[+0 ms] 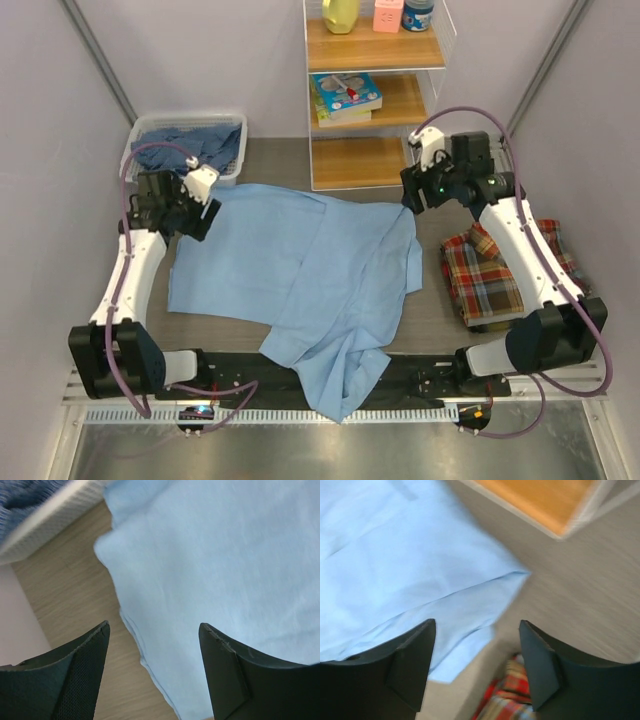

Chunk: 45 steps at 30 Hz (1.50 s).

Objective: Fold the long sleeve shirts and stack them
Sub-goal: Flatten the shirt out

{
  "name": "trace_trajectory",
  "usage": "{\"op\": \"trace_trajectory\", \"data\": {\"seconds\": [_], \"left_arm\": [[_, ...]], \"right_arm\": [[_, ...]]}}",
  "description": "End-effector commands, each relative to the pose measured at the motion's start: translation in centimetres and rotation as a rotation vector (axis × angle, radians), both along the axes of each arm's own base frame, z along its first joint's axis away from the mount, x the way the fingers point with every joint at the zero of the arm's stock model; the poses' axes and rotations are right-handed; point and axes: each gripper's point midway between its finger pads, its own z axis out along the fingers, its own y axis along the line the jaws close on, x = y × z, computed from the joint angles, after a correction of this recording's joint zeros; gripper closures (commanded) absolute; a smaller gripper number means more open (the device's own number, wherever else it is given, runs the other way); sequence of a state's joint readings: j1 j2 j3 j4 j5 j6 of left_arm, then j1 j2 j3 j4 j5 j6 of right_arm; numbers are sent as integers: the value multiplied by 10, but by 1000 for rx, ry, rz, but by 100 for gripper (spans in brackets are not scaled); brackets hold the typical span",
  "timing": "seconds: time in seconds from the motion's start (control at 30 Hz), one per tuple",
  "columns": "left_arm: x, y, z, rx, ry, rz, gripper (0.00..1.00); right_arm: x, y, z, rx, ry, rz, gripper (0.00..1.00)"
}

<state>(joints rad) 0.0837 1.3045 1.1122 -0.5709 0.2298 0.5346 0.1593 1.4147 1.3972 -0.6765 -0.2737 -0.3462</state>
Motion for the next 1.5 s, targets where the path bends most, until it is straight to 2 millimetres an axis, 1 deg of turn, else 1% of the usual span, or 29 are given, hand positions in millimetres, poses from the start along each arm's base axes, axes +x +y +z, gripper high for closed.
{"op": "trace_trajectory", "data": {"seconds": [0.0, 0.03, 0.07, 0.13, 0.2, 0.23, 0.3, 0.37, 0.47, 0.53, 0.57, 0.6, 0.7, 0.77, 0.8, 0.83, 0.87, 0.9, 0.93, 1.0, 1.07, 1.1, 1.13, 1.2, 1.27, 1.3, 1.33, 1.43, 1.47], "left_arm": [[-48, -3, -61, 16, 215, -64, 29], [-51, -1, -74, 23, 252, -63, 29], [-57, 3, -85, 48, 285, -59, 31], [-62, 7, -101, 69, 336, -56, 33], [-75, 9, -120, 85, 409, -82, 37], [-82, 9, -127, 96, 441, -108, 37], [-96, 10, -139, 105, 491, -124, 39], [-119, 12, -151, 131, 580, -161, 43], [-157, 16, -161, 168, 682, -218, 49], [-174, 18, -160, 196, 699, -248, 50], [-183, 18, -154, 221, 691, -270, 51], [-195, 20, -156, 246, 710, -301, 51], [-212, 23, -148, 300, 712, -335, 53], [-210, 23, -143, 306, 696, -355, 53], [-213, 16, -142, 272, 708, -384, 54], [-205, 9, -133, 236, 688, -395, 54], [-211, -4, -130, 156, 731, -430, 53], [-191, -8, -115, 139, 674, -418, 52], [-180, -11, -109, 121, 644, -403, 50], [-140, -19, -93, 80, 519, -359, 45], [-114, -22, -85, 59, 451, -328, 41], [-99, -26, -91, 39, 450, -314, 41], [-85, -27, -87, 43, 429, -315, 41], [-69, -26, -107, 48, 478, -303, 41], [-59, -21, -119, 70, 505, -291, 44], [-56, -19, -125, 85, 513, -289, 45], [-61, -15, -139, 110, 559, -299, 47], [-75, -6, -157, 168, 619, -314, 52], [-90, 0, -165, 198, 668, -316, 54]], "right_arm": [[-82, 42, -60, 62, 343, 169, 34], [-91, 48, -74, 59, 395, 179, 36], [-95, 49, -85, 48, 428, 180, 41], [-109, 47, -118, 24, 523, 185, 46], [-118, 46, -140, 14, 575, 184, 49], [-119, 44, -154, 4, 598, 177, 49], [-119, 43, -167, -13, 617, 172, 50], [-118, 38, -185, -44, 650, 161, 50], [-119, 32, -206, -86, 684, 151, 53], [-121, 24, -216, -126, 700, 139, 55], [-119, 14, -221, -165, 699, 121, 56], [-118, 7, -223, -178, 701, 106, 57], [-110, -24, -227, -236, 699, 63, 59], [-98, -34, -222, -265, 665, 62, 59], [-91, -37, -218, -292, 635, 74, 59], [-80, -36, -210, -288, 600, 76, 59], [-75, -35, -207, -294, 587, 86, 59], [-64, -32, -196, -290, 557, 90, 59], [-61, -31, -191, -288, 549, 99, 59], [-56, -21, -174, -274, 521, 138, 58], [-63, -8, -159, -263, 502, 186, 58], [-66, 1, -152, -239, 489, 211, 58], [-71, 7, -149, -227, 489, 229, 58], [-90, 24, -146, -217, 495, 278, 57], [-102, 34, -152, -222, 505, 315, 57], [-115, 39, -163, -231, 536, 335, 57], [-120, 40, -170, -241, 552, 344, 57], [-132, 40, -197, -255, 599, 356, 58], [-131, 40, -202, -257, 597, 358, 57]]}}
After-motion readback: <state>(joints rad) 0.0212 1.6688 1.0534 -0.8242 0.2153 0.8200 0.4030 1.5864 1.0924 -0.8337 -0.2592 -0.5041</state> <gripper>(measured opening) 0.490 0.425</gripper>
